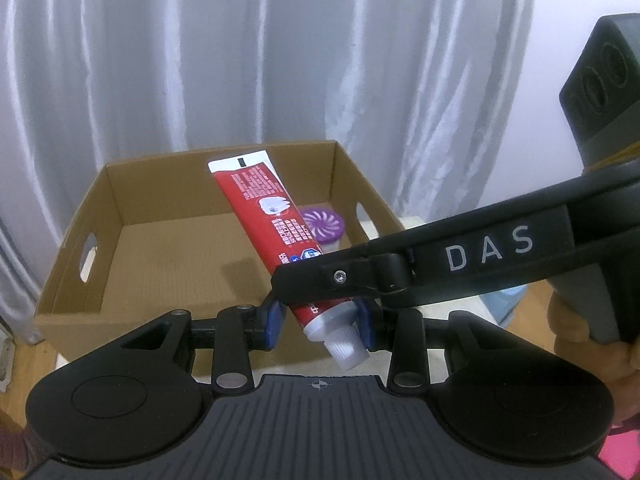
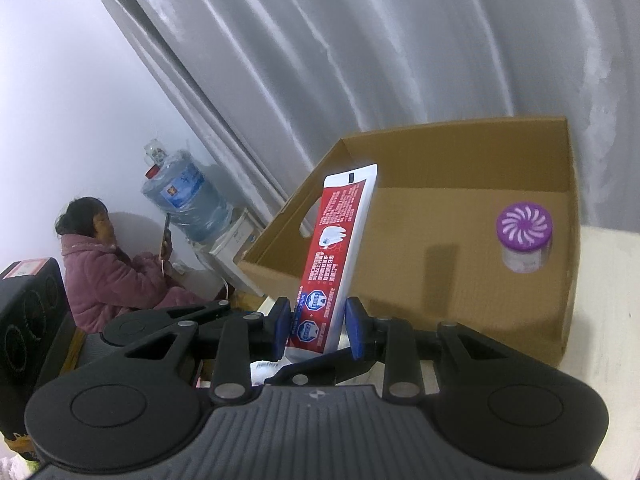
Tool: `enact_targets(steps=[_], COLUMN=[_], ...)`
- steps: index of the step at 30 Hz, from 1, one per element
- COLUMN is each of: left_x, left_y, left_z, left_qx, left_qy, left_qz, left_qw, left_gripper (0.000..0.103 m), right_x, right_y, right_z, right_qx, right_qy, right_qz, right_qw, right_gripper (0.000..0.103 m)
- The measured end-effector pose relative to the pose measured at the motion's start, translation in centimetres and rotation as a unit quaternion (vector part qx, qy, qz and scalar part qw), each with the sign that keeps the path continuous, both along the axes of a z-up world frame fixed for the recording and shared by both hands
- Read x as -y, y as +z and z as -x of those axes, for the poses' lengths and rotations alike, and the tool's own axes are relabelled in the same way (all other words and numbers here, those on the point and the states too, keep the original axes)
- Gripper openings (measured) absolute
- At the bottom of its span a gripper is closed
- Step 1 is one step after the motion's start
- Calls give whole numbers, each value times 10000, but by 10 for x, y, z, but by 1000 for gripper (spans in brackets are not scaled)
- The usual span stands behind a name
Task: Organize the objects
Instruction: 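Lower the tube into the box beside the jar and open the right gripper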
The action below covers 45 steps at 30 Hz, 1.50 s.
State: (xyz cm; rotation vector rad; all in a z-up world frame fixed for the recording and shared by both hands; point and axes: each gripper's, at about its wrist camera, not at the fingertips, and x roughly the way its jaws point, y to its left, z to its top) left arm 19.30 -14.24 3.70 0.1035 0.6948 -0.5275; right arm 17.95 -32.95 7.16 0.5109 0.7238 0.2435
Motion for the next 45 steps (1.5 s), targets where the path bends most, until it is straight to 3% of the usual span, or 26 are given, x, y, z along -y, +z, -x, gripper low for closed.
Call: enact_targets(steps=[5, 13, 23, 29, 34, 35, 36, 38, 39, 45], left_x=[4, 18, 40, 42, 46, 47, 48, 48, 47, 30], left_y=[-5, -30, -76, -93, -103, -104, -104, -101, -98, -69], left_z=[-40, -123, -199, -211, -205, -204, -203, -202, -202, -184], left_qx=[-231, -1121, -2415, -2979, -3210, -3225, -3263, -3317, -3306, -3053], left_qy=[94, 168, 145, 106, 83, 66, 45, 83, 103, 185], left_qz=[43, 69, -130, -52, -136, -188, -187, -47, 6, 198], left_qw=[9997, 9935, 9702, 9545, 9469, 9464, 9451, 9433, 9437, 9519], left_gripper=[36, 36, 36, 36, 39, 42, 46, 63, 66, 79], right_x=[18, 51, 76, 82, 77, 76, 76, 78, 79, 84], right_y=[-3, -33, -78, -92, -100, -101, -100, -99, -97, -71], right_z=[-41, -116, -184, -188, -186, -185, -185, -182, -179, -160], right_qx=[-211, -969, -2165, -2504, -2764, -2793, -2802, -2832, -2800, -2495], right_qy=[48, 199, 533, 679, 716, 720, 711, 623, 555, 218], right_qz=[-137, -195, -46, 47, 243, 314, 311, 216, 208, 119], right_qw=[9997, 9949, 9748, 9657, 9581, 9570, 9568, 9568, 9582, 9681], right_gripper=[33, 33, 33, 34, 35, 35, 42, 56, 59, 62])
